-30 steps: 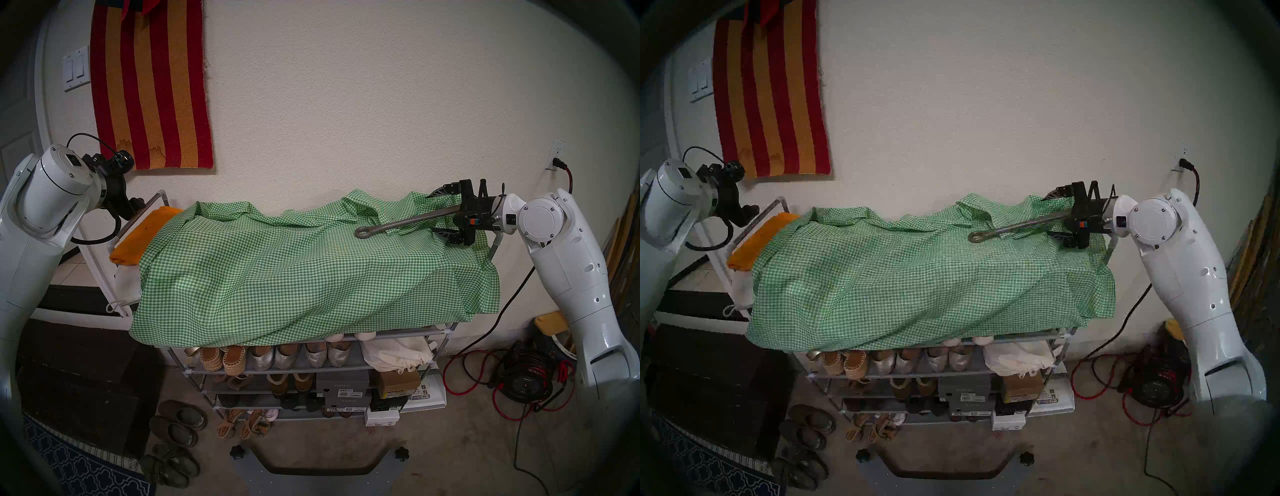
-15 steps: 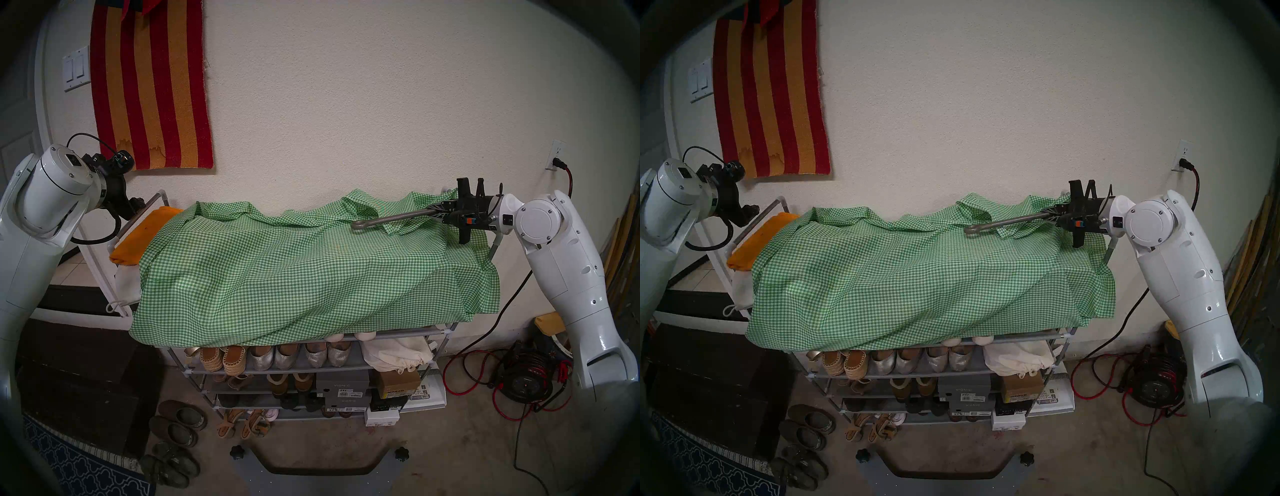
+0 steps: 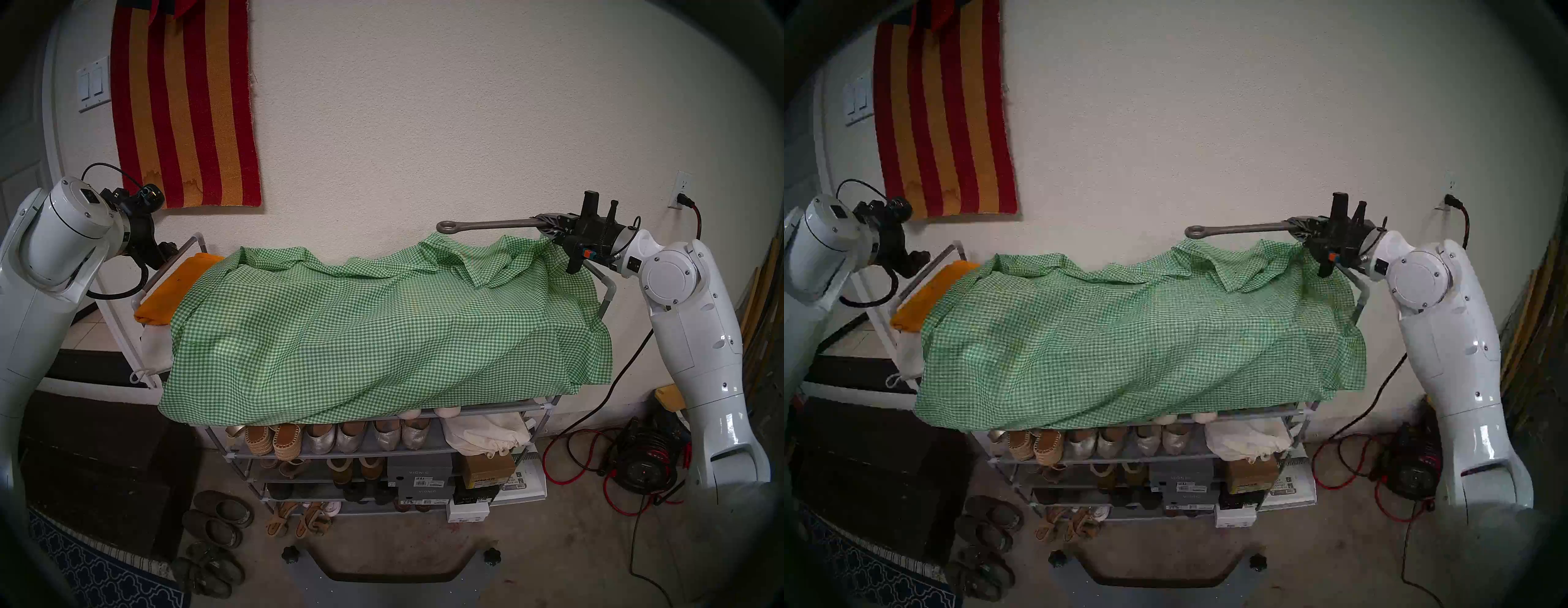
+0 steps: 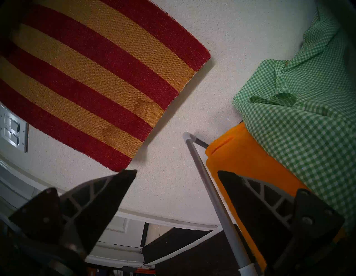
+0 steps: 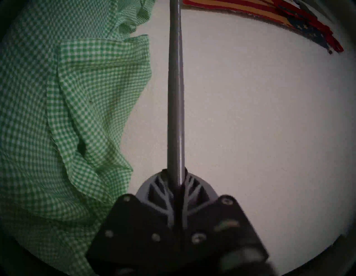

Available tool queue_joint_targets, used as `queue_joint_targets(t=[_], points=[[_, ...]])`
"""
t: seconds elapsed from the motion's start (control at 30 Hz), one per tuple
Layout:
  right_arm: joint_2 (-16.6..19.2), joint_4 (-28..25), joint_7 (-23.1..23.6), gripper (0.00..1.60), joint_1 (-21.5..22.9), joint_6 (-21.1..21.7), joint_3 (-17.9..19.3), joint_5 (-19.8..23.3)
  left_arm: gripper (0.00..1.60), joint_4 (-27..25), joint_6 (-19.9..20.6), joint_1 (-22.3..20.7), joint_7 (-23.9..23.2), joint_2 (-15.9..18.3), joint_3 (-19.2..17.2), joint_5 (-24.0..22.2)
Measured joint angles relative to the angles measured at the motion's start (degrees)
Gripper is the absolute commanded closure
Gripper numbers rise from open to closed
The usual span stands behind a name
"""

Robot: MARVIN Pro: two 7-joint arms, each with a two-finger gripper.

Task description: Lift the object off the cloth, cover the shoe rack with the cloth, put the object back

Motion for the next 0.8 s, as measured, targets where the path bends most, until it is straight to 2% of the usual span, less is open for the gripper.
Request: queue_joint_targets(t=[0.2, 0.33, 0.53, 0.8], points=[[-3.58, 0.85, -5.23, 1.6, -0.82, 1.67, 3.84, -0.92, 0.0, 0.0, 0.0, 0.0, 0.09, 0.04, 0.01, -0.12], [-5.73, 3.05, -8.46, 1.6, -0.63, 3.8, 6.07, 0.24, 0.0, 0.0, 0.0, 0.0, 0.15, 0.07, 0.03, -0.19], [-7.96, 6.51, -9.08, 1.6, 1.2, 7.38, 9.74, 5.35, 0.0, 0.0, 0.0, 0.0, 0.22, 0.11, 0.04, -0.29], [-8.12, 10.28, -7.8, 1.6, 4.07, 10.29, 14.14, 10.17, 0.0, 0.0, 0.0, 0.01, 0.34, 0.17, 0.06, -0.41]])
